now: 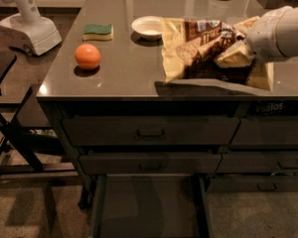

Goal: Pick brown chip bag from bottom drawer and place on counter

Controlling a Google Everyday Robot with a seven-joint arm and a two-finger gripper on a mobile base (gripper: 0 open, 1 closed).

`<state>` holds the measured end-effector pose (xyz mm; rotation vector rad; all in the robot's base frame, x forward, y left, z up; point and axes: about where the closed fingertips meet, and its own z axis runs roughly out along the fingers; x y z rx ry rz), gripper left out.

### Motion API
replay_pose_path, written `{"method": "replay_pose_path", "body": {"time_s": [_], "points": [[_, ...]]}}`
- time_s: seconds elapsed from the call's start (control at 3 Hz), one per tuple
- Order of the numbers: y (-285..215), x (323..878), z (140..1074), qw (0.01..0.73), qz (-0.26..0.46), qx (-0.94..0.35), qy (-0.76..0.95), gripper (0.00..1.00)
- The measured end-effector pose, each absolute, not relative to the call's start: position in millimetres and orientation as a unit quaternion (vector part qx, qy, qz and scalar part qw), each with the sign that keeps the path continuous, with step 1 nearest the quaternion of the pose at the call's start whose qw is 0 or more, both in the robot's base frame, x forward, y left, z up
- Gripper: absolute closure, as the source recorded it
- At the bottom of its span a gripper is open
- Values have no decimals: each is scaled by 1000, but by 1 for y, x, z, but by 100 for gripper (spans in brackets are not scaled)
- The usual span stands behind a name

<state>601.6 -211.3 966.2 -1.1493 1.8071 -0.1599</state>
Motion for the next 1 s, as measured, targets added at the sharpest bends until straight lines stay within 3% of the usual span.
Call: {"method": "replay_pose_path", "body": {"time_s": [1.0], "points": [[-160,681,943,446,9,-514,733,100]]}}
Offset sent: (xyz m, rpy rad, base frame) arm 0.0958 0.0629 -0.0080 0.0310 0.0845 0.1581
